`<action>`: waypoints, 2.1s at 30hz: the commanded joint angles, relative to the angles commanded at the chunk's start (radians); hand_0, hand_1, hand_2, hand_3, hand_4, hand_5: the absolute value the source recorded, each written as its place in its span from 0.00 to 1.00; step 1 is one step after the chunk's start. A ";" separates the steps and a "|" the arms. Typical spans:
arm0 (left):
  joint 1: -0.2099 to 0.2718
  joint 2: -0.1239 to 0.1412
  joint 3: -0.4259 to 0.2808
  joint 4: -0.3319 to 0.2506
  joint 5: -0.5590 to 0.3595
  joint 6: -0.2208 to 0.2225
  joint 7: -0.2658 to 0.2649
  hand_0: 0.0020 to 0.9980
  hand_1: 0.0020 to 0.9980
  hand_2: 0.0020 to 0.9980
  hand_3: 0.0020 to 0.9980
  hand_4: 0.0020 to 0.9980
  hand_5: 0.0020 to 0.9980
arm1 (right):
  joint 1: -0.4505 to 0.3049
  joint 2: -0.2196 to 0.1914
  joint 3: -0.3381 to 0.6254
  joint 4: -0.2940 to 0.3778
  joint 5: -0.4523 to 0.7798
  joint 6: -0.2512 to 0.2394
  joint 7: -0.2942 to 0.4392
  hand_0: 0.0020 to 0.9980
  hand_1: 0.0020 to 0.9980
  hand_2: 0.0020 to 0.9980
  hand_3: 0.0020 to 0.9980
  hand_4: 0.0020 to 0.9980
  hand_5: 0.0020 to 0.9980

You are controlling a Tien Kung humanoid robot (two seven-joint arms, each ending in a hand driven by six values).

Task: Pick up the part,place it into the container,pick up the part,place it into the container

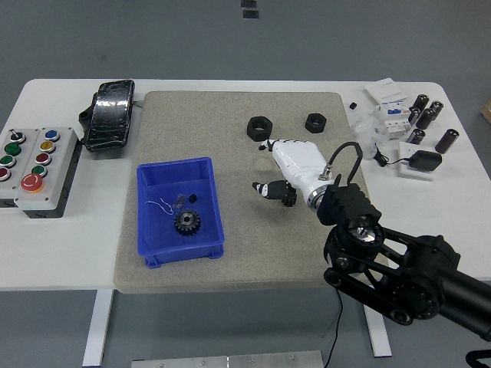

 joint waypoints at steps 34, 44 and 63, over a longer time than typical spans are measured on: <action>-0.003 -0.001 0.013 0.000 0.000 0.000 -0.006 0.66 0.61 0.56 0.61 0.67 0.30 | -0.030 0.002 -0.058 -0.075 0.018 0.005 0.028 0.54 0.54 0.31 0.42 0.23 0.07; -0.002 -0.002 0.016 0.000 0.000 -0.003 -0.004 0.66 0.61 0.56 0.61 0.67 0.30 | 0.085 0.056 -0.144 0.043 0.037 -0.071 0.085 0.54 0.53 0.30 0.42 0.23 0.08; 0.000 -0.002 0.005 0.000 0.000 -0.006 0.004 0.66 0.61 0.56 0.61 0.67 0.31 | 0.239 0.180 -0.331 0.030 0.150 -0.062 0.126 0.60 0.55 0.28 0.68 0.26 0.00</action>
